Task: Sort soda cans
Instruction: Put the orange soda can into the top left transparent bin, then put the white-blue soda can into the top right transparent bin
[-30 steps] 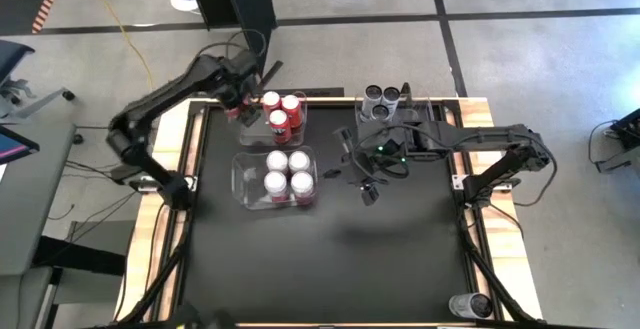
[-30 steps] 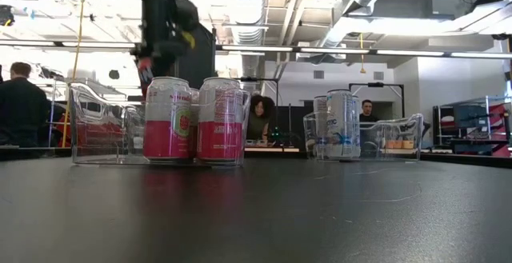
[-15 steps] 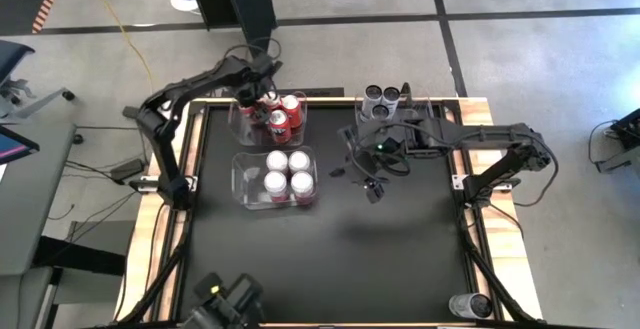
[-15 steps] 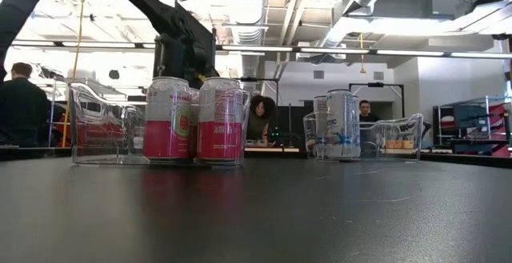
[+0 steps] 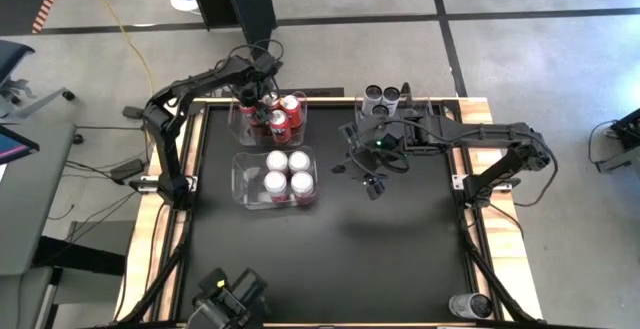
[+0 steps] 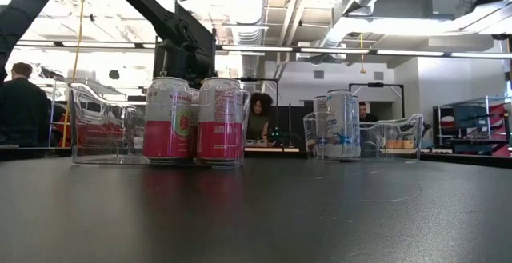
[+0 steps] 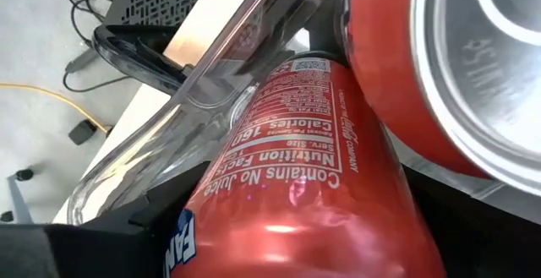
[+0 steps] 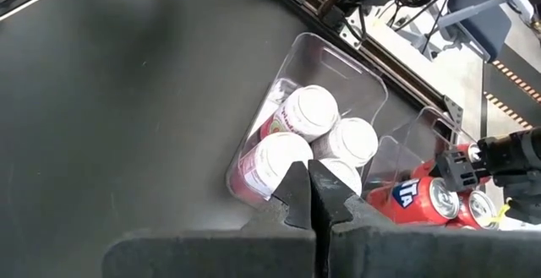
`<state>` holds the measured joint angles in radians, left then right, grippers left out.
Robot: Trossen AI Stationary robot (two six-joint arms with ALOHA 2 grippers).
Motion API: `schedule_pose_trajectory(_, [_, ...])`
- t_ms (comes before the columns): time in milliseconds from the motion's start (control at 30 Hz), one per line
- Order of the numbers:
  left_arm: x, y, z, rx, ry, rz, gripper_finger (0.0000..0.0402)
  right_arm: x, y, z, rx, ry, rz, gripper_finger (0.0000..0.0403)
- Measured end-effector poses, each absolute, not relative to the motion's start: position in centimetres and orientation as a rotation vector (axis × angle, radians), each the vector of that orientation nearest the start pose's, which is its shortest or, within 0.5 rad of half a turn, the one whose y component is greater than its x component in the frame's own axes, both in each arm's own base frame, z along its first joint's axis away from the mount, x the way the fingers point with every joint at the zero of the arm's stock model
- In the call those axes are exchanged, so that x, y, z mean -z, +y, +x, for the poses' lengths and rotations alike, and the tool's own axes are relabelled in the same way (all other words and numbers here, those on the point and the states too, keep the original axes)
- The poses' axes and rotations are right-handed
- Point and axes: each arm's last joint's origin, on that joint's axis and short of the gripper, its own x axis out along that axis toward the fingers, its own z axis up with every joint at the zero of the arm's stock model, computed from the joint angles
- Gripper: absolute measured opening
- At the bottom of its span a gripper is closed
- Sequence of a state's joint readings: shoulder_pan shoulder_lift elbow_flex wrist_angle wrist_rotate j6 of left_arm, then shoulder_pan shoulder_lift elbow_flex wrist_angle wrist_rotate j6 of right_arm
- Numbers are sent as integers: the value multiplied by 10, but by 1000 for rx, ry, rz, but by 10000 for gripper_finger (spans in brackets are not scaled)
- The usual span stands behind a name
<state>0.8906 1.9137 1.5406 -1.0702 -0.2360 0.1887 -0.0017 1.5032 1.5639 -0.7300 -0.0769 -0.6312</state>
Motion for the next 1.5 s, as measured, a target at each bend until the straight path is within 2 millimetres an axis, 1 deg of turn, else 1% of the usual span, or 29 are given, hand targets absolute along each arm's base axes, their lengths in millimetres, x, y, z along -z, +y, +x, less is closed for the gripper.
schedule_pose_trajectory(33, [-224, 293, 228, -768, 1502, -338, 310, -382, 2, 319, -281, 624, -580, 0])
schedule_pose_trajectory(67, [-224, 293, 228, -766, 1505, -333, 320, -382, 2, 319, -281, 625, -579, 0])
schedule_pose_trajectory(167, [-225, 292, 228, -759, 1520, -320, 373, -382, 2, 319, -281, 625, -579, 0])
schedule_pose_trajectory(200, [-227, 292, 227, -758, 1530, -313, 382, -381, 2, 319, -281, 626, -578, 0])
schedule_pose_trajectory(400, [-250, 294, 231, -761, 1512, -302, 371, -381, 2, 319, -281, 627, -577, 0])
schedule_pose_trajectory(533, [-271, 291, 237, -752, 1501, -286, 373, -381, 2, 319, -280, 628, -570, 0])
schedule_pose_trajectory(700, [-302, 279, 242, -731, 1515, -293, 374, -379, 2, 317, -287, 656, -564, 0])
schedule_pose_trajectory(833, [-326, 264, 245, -740, 1503, -311, 374, -377, 2, 315, -285, 688, -530, 0])
schedule_pose_trajectory(900, [-341, 251, 248, -740, 1441, -292, 374, -375, 2, 312, -284, 722, -500, 0])
schedule_pose_trajectory(1000, [-367, 223, 256, -678, 1298, -236, 371, -374, 3, 304, -280, 784, -441, 0])
schedule_pose_trajectory(1133, [-403, 177, 270, -559, 1060, -129, 369, -376, 8, 290, -261, 853, -336, 0])
schedule_pose_trajectory(1267, [-430, 125, 289, -427, 849, -7, 369, -382, 23, 274, -265, 888, -251, 0])
schedule_pose_trajectory(1333, [-435, 99, 304, -347, 763, 52, 368, -385, 34, 263, -249, 910, -225, 0])
schedule_pose_trajectory(1400, [-436, 75, 317, -263, 702, 114, 368, -389, 46, 251, -229, 933, -203, 0])
schedule_pose_trajectory(1500, [-426, 38, 341, -147, 607, 194, 368, -399, 64, 230, -184, 903, -178, 0])
